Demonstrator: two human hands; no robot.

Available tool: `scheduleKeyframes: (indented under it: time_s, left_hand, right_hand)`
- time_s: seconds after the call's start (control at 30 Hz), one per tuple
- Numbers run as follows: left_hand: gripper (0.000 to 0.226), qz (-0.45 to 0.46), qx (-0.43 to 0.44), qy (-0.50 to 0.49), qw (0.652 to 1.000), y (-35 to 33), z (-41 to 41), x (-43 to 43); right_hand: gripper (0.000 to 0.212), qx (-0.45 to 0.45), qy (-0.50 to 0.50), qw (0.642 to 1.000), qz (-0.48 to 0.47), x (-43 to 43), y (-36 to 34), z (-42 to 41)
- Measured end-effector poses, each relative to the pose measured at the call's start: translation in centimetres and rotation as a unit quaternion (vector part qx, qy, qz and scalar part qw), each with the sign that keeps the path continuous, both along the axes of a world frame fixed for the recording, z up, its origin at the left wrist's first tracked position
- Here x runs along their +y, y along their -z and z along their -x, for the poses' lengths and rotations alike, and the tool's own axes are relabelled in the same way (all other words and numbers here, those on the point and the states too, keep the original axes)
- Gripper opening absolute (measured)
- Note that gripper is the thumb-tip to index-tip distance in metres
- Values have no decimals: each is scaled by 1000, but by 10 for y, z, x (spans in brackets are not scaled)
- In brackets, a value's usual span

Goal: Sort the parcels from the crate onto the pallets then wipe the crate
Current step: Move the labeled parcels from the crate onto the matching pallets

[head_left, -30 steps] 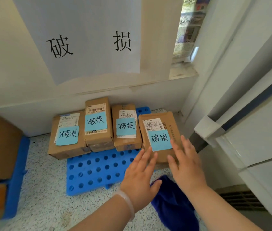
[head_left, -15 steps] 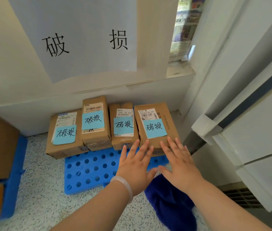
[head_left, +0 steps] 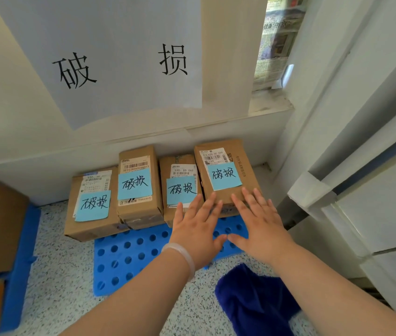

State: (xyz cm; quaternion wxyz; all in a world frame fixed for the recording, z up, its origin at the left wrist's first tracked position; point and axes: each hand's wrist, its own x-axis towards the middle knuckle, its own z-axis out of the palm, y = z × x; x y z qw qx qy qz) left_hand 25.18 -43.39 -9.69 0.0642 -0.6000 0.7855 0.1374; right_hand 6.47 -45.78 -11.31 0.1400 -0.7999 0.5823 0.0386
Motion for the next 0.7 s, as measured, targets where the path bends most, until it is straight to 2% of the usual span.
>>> scheduleKeyframes:
  time_s: [0.23,0.5,0.7]
  left_hand:
    - [84,21,-23,25,999,-11,-2,18]
    - [84,45,-14,71,996,-30,3,90]
    - [85,54,14,162,985,-41,42,141]
  right_hand:
    - [100,9,8,1000,8,30,-18,1]
    - [98,6,63,998,16,137,-43,4]
    - [95,9,145,988,54,216,-58,33]
